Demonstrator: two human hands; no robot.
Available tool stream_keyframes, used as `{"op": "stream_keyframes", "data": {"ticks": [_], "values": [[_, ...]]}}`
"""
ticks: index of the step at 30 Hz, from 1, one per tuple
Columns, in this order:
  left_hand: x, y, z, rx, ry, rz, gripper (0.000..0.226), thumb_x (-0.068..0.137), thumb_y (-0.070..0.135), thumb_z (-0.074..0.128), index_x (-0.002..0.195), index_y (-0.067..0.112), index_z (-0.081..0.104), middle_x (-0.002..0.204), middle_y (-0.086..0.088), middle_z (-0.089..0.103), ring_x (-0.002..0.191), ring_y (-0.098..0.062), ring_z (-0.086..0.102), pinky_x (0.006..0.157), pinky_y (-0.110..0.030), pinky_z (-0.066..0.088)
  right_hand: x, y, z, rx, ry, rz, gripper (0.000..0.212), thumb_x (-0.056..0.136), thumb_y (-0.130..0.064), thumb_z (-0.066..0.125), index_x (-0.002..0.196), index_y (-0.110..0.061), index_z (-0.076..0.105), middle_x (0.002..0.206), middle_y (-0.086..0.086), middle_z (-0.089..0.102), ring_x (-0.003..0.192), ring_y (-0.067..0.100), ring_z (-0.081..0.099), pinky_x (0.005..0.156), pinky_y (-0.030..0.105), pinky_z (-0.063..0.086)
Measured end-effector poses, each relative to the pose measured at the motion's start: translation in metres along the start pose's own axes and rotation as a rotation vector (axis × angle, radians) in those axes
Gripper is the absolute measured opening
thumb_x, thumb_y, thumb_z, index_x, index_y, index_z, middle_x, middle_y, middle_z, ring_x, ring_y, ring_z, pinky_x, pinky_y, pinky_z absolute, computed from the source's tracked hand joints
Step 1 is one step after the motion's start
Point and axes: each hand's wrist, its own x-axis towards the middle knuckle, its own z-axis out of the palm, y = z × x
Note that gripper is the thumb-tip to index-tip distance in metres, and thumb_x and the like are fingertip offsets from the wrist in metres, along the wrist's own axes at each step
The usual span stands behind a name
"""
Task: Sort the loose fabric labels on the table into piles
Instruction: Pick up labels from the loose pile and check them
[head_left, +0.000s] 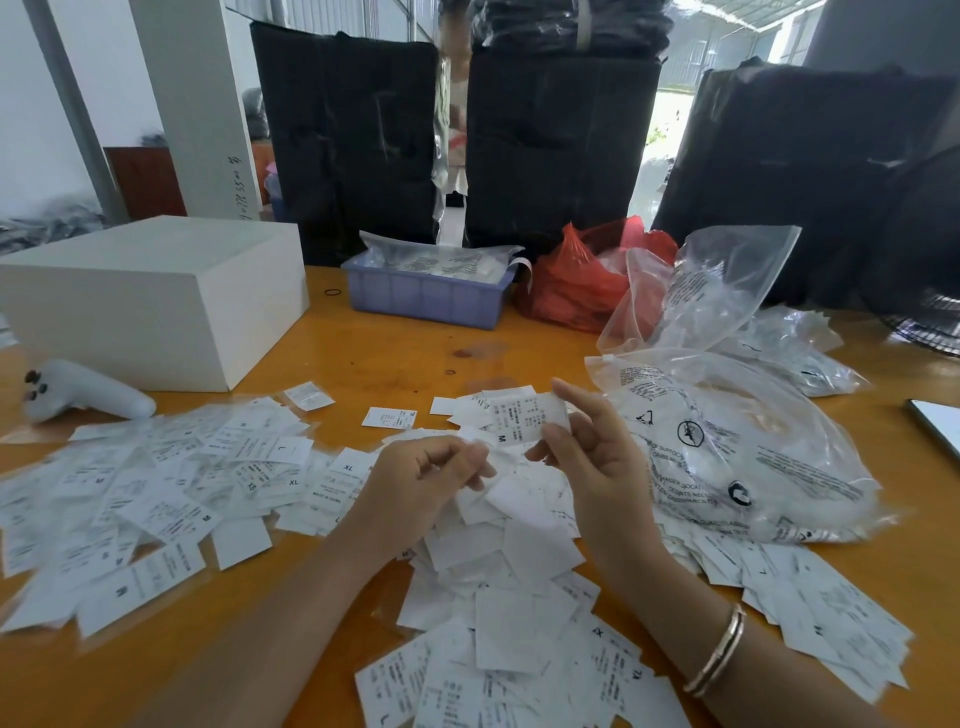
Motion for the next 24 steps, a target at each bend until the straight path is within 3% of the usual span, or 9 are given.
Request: {"op": "stream_keyframes", "data": {"ticks": [6,10,16,24], "values": [[-0.0007,0.0013,-0.0003,-0.032,-0.01,-0.016,0.033,0.074,0.057,0.05,0.065,0.031,0.069,0.066,0.017,0.068,0.066,0.006,0.06,0.064,-0.002,0.041,-0.0002,-0.0021,0.0018,0.019,-0.011,0.001,0.041,0.091,0.001,0.053,0.116,-0.031,0.055,0.076,0.0,0.07,0.074,0.014,0.069,0.07,0.019,0.053],[-0.0001,0.0013,0.0005,-0.046,-0.005,-0.033,0.033,0.077,0.052,0.05,0.058,0.033,0.069,0.066,0.014,0.069,0.064,0.005,0.061,0.062,-0.002,0.042,0.0006,-0.0026,0.0017,0.066,0.009,-0.018,0.037,0.091,-0.001,0.052,0.115,-0.028,0.056,0.076,0.012,0.067,0.075,0.019,0.069,0.071,0.022,0.053],[-0.001,0.0038,0.0001,-0.093,-0.032,-0.045,0.036,0.077,0.053,0.048,0.059,0.033,0.072,0.078,0.014,0.07,0.076,0.014,0.059,0.063,-0.005,0.045,-0.0028,-0.0012,0.0029,0.009,-0.07,-0.016,0.039,0.091,0.004,0.051,0.114,-0.027,0.056,0.084,-0.002,0.072,0.076,0.013,0.069,0.07,0.017,0.051],[-0.0043,0.0069,-0.0005,-0.127,-0.058,-0.049,0.034,0.08,0.047,0.05,0.065,0.027,0.073,0.073,0.007,0.071,0.068,0.003,0.061,0.063,-0.004,0.043,-0.0031,-0.0003,0.0033,-0.021,-0.057,-0.049,0.038,0.092,0.003,0.051,0.112,-0.029,0.057,0.091,-0.001,0.072,0.079,0.015,0.071,0.069,0.018,0.053]]}}
